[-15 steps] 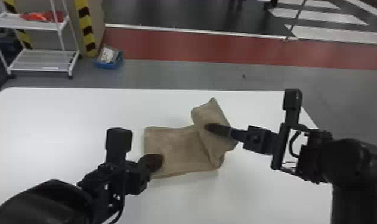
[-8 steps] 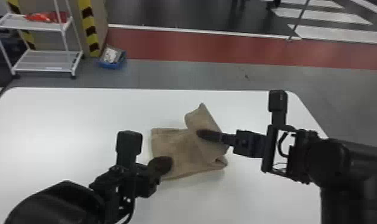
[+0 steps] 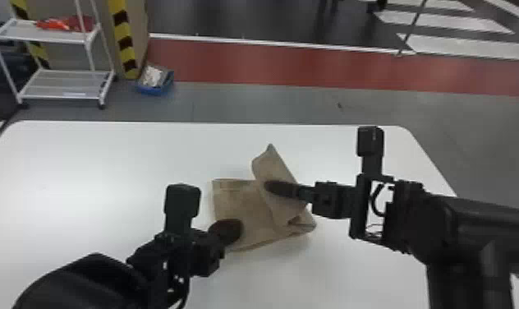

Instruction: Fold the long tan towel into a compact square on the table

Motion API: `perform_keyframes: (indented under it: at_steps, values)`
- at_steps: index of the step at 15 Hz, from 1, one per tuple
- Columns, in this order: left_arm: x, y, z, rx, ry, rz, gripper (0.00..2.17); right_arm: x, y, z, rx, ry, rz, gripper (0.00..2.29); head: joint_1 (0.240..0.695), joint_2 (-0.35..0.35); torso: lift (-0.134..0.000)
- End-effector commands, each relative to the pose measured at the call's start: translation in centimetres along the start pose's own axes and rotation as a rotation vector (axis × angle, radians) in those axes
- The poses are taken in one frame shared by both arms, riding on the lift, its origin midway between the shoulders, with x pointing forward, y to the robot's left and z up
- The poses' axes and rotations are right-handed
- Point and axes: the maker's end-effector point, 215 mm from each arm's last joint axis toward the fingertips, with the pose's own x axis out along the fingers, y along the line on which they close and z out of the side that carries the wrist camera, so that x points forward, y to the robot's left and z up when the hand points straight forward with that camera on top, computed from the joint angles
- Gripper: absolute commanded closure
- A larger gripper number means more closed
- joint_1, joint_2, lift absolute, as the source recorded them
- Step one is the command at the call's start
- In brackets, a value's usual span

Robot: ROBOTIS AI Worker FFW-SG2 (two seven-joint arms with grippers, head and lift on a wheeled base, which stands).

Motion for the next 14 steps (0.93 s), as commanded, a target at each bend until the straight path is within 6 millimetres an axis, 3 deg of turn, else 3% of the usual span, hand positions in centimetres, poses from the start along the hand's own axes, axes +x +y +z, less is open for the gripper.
perform_keyframes:
  at_steps: [1,5,7,8,10,14]
  values:
    - [0.0,0.1,0.1,-0.004,-0.005,0.001,1.89,0.5,-0.2,-0.3,0.009,-0.002,0.009,1.16,0.695,-0.147,-0.125]
    - [0.2,0.2,0.2,-0.003,-0.013,0.004,1.89,1.6,0.6,-1.4,0.017,-0.007,0.061,1.09,0.695,-0.139,-0.125]
    - [0.1,0.4,0.4,-0.004,-0.016,0.006,1.89,1.8,1.4,-0.6,-0.004,-0.058,0.11,0.13,0.695,-0.133,-0.125]
    - [0.1,0.4,0.2,-0.004,-0.014,0.005,1.89,1.7,1.8,0.4,-0.037,-0.108,0.125,0.01,0.695,-0.122,-0.125]
    - [0.1,0.4,0.2,-0.005,-0.013,0.004,1.89,1.3,2.7,0.8,-0.025,-0.13,0.176,0.02,0.695,-0.116,-0.125]
    - [0.1,0.5,0.2,-0.005,-0.013,0.007,1.89,-0.5,3.0,-0.3,0.069,-0.148,0.23,0.03,0.695,-0.111,-0.125]
